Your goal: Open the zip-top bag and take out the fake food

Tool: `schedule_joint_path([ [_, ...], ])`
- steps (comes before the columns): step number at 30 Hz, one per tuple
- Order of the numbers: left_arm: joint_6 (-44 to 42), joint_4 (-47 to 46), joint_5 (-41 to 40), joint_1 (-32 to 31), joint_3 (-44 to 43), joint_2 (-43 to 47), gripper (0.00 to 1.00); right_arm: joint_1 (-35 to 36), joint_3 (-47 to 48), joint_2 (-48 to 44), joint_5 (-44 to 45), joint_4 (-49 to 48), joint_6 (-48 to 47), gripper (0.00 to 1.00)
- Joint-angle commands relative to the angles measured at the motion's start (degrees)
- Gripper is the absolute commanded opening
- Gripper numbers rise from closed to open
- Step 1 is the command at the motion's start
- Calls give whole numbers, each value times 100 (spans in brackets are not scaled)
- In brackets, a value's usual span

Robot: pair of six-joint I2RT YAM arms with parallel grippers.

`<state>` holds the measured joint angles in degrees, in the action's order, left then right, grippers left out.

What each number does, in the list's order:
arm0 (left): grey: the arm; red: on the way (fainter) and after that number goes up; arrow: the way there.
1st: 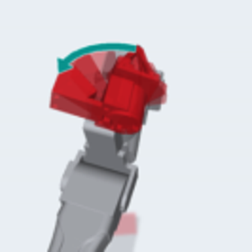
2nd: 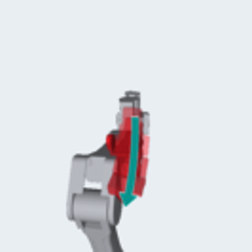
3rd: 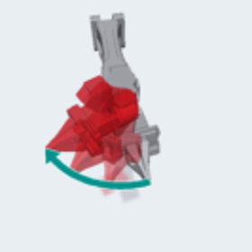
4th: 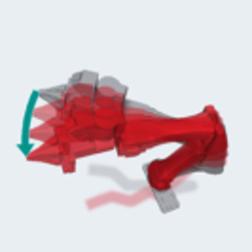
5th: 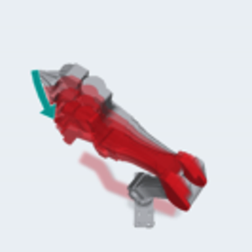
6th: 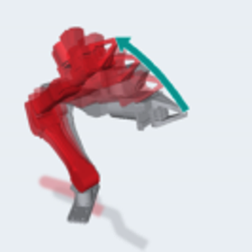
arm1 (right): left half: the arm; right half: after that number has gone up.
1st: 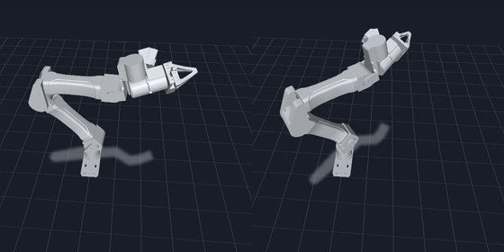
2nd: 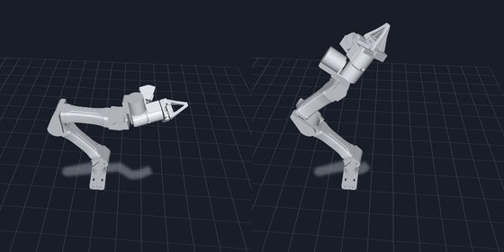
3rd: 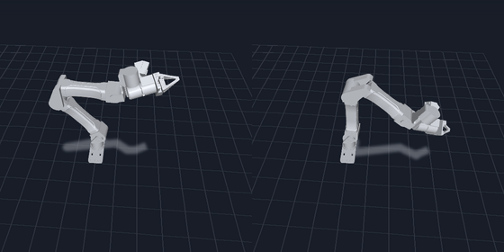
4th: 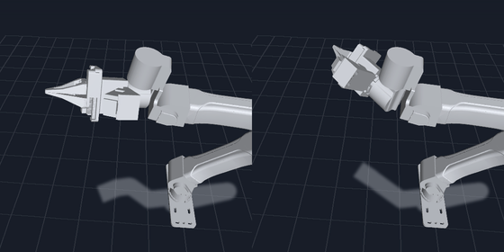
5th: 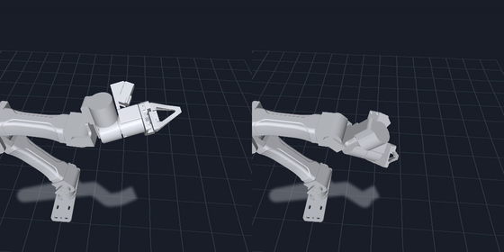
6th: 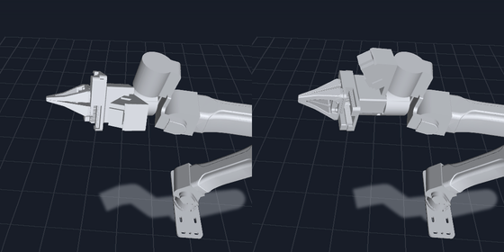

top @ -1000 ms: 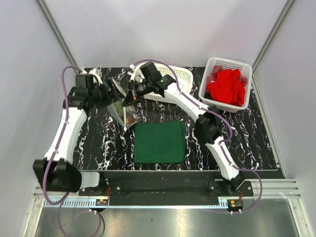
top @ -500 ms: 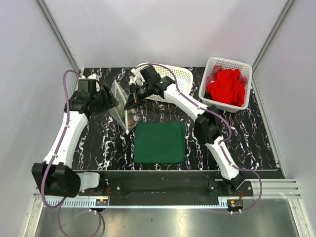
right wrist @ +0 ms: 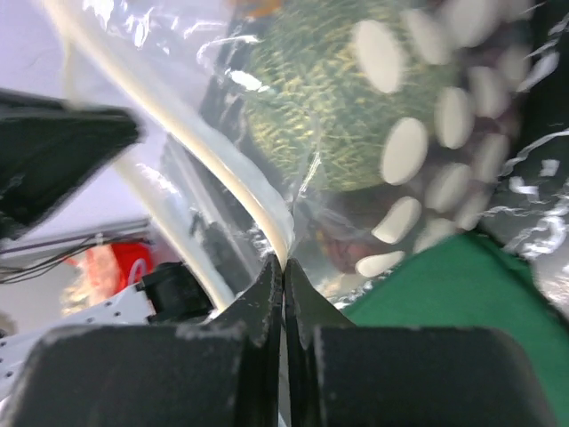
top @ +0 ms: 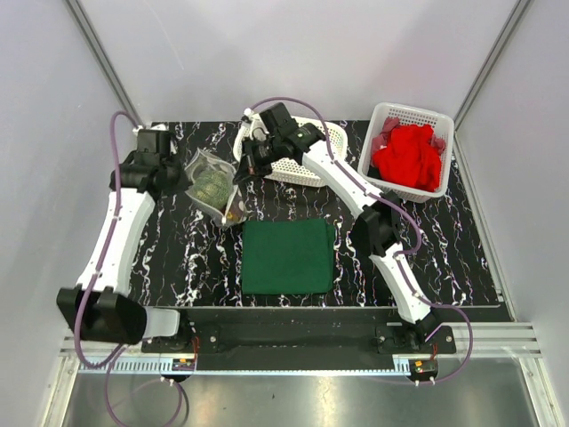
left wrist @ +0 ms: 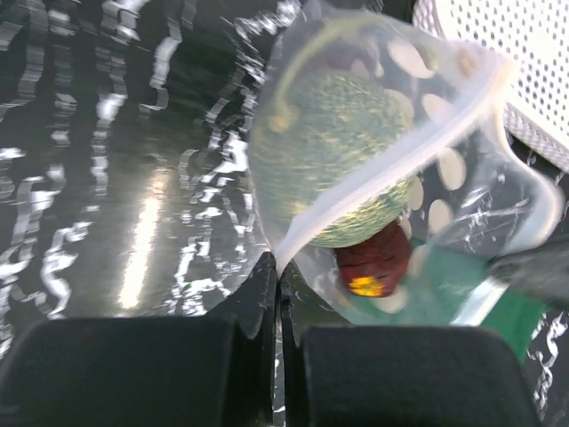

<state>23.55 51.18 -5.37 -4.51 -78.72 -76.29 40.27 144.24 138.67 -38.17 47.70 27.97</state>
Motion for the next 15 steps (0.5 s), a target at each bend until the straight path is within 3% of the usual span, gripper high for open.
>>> schedule_joint_path([
  [1,-52,305,-651,-6,-363,633,0,-46,429,29,844,827,-642,0],
  [7,0,-247,1041,-23,109,747,0,-46,306,-112,1408,1162,-854,9],
  [8,44,-344,1151,-23,189,739,0,-46,315,-112,1427,1197,-872,20],
  [15,-61,-714,1565,-23,550,572,0,-2,709,-208,1268,1601,-968,45],
])
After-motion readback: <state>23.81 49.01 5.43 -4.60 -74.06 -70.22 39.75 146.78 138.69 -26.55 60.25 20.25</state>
